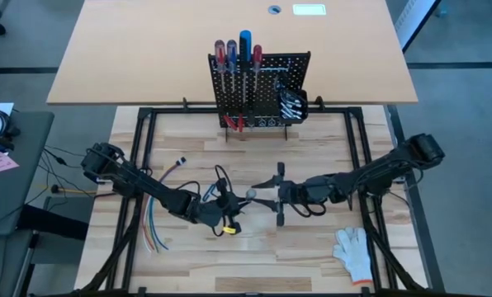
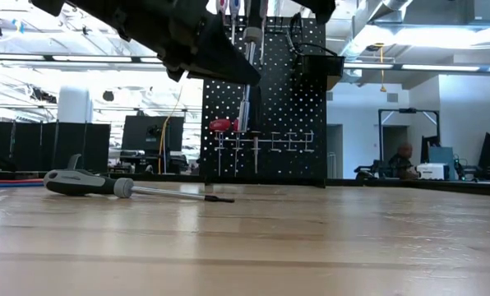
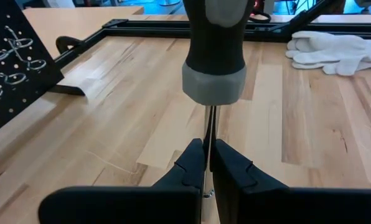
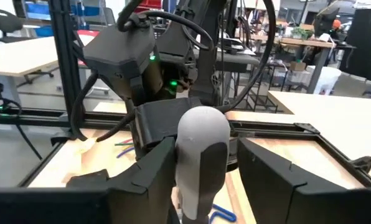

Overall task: Hang tools onto peg board
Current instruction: Hang the gray screwdriver on the pegboard

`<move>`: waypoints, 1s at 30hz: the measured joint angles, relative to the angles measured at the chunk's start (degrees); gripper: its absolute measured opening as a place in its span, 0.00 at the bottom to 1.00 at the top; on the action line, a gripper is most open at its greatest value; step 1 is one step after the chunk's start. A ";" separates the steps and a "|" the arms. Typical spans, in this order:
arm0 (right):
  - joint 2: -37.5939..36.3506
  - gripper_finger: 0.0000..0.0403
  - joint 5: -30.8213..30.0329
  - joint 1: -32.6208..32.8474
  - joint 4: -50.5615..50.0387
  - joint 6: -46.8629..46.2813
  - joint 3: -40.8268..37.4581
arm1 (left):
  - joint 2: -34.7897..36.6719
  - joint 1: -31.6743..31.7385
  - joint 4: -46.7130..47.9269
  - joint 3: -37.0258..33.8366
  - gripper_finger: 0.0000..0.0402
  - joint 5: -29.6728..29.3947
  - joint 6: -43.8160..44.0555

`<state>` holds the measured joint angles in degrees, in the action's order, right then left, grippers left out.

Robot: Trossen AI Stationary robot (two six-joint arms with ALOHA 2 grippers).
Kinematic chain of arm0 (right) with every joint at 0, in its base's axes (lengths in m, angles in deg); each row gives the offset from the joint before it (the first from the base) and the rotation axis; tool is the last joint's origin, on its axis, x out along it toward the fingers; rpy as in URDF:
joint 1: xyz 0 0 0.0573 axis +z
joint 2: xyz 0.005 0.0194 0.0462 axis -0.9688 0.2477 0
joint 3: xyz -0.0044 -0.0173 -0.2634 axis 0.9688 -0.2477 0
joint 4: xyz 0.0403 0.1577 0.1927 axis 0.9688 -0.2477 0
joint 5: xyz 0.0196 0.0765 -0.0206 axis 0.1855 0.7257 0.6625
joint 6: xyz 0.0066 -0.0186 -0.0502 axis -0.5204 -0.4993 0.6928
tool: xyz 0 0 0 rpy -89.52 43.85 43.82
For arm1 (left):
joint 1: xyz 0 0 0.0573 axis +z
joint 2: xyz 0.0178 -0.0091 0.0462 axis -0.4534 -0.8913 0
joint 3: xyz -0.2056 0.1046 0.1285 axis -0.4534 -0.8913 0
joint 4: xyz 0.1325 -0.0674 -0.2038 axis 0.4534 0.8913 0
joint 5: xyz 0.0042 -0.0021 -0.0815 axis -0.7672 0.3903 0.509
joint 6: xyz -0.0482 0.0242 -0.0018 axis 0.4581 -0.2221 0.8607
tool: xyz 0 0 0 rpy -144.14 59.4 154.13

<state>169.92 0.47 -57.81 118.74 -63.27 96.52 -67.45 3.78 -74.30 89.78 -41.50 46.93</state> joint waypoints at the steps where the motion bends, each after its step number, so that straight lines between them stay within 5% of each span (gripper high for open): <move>1: 0.43 0.42 0.59 -0.08 0.17 0.02 0.00 | 0.00 0.00 -0.01 0.00 0.01 0.03 0.01; 13: 3.95 0.46 0.99 0.14 2.28 2.89 2.22 | 0.00 0.02 0.20 0.00 0.02 0.12 0.13; 21: 3.75 0.29 0.50 0.89 -5.24 2.42 5.91 | -0.13 0.02 1.06 -0.07 0.02 0.19 0.50; 30: 3.03 0.29 -16.73 2.04 -27.73 3.70 16.77 | -0.02 0.82 16.08 0.02 0.23 -1.06 8.46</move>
<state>172.95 -16.26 -55.78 91.01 -59.58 113.29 -67.47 4.60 -58.22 89.81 -42.55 55.39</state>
